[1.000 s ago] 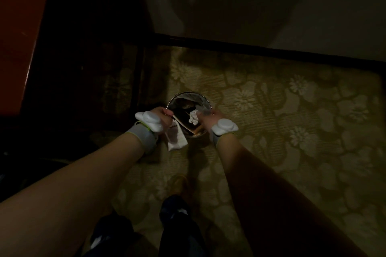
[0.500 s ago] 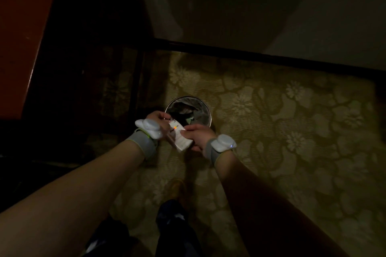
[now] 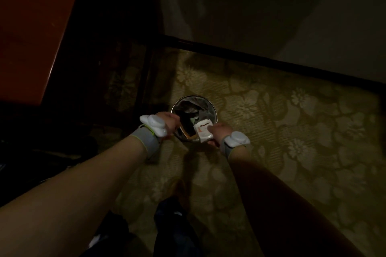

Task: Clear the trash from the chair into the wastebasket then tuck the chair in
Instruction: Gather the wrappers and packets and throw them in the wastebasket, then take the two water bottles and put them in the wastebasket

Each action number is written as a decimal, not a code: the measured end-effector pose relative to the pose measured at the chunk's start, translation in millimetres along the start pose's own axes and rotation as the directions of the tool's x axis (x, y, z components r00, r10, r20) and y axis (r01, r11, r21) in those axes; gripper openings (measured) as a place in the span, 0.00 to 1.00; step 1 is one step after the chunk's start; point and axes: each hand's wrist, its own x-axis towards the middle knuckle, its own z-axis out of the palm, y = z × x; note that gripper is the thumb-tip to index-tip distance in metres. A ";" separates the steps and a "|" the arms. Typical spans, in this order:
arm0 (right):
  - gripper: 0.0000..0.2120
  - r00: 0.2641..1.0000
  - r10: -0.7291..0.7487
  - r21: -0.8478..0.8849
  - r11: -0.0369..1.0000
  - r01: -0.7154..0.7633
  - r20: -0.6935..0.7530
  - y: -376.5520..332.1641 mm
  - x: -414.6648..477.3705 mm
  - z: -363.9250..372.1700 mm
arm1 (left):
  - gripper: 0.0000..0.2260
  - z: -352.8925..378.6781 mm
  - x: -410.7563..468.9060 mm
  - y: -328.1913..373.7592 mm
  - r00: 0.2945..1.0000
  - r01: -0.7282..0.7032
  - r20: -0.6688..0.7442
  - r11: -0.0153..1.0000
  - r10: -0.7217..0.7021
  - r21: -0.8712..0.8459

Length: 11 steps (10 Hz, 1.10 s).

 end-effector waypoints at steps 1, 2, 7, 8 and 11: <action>0.13 0.999 -0.040 -0.069 0.997 0.037 -0.035 -8.1 2.9 6.4 | 0.13 -6.9 5.3 -5.9 1.000 -0.017 0.008 1.000 0.017 -0.005; 0.11 0.997 -0.073 -0.260 0.964 0.061 -0.039 -3.5 5.7 15.4 | 0.08 -18.6 -0.5 -16.3 1.000 -0.024 0.020 0.999 0.024 -0.023; 0.14 0.928 -0.026 -0.629 0.729 0.272 0.371 21.7 -135.6 276.6 | 0.12 -200.3 -38.5 -154.1 0.984 -0.051 -0.177 0.990 0.027 -0.134; 0.09 0.919 -0.043 -0.625 0.720 0.300 0.392 26.7 -171.2 339.8 | 0.10 -257.2 -55.4 -189.8 0.955 -0.093 -0.289 0.991 0.061 -0.096; 0.05 0.828 0.049 -0.678 0.602 0.422 0.559 55.0 -274.7 546.4 | 0.09 -440.2 -125.1 -303.6 0.771 -0.013 -0.631 0.993 0.084 0.117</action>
